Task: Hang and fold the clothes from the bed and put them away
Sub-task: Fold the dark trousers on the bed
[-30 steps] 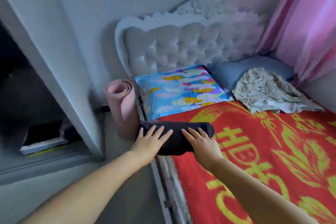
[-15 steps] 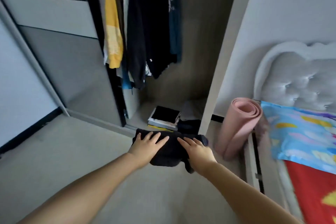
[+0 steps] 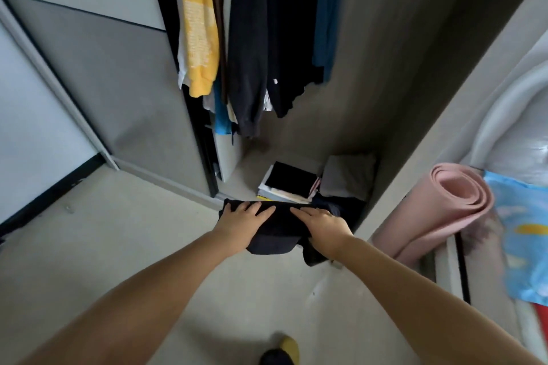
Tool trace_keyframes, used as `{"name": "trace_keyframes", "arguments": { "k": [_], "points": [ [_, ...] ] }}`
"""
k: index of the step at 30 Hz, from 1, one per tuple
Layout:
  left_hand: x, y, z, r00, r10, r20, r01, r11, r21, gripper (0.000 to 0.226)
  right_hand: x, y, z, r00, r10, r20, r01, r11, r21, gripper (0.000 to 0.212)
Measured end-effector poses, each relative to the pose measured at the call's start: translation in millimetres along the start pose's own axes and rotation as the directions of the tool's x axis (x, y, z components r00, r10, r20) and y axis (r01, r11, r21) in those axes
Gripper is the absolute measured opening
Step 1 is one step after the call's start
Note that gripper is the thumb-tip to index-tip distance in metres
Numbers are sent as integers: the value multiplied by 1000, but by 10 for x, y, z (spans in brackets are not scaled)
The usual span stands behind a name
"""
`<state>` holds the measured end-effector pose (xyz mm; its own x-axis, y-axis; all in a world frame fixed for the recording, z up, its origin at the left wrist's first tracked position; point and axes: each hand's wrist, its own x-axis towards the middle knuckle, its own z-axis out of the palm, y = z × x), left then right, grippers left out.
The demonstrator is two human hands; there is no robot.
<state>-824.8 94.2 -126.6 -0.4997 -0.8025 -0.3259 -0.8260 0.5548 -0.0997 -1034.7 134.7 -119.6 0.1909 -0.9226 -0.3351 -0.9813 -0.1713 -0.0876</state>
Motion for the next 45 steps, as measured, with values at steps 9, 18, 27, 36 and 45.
{"name": "trace_keyframes", "arguments": {
  "k": [9,18,27,36,45],
  "points": [
    [1293,-459,118,993,50,104,-42,996,-83,89,1227,502,-126,993,-18,119,14,999,35,70],
    [2781,-1001,306,958,245,150,-240,969,-55,83,2419,871,78,979,146,144,-167,975,144,67],
    [4981,-1055,918,899,423,117,-412,905,-108,74,3922,2013,742,953,227,199,-272,932,240,61],
    [6792,-1205,1716,936,288,-204,-276,957,85,86,5480,2871,1508,930,310,-197,-281,946,160,69],
    [7049,-937,4014,961,243,-134,-248,969,-22,91,5852,2469,3694,866,498,-36,-497,867,43,86]
  ]
}}
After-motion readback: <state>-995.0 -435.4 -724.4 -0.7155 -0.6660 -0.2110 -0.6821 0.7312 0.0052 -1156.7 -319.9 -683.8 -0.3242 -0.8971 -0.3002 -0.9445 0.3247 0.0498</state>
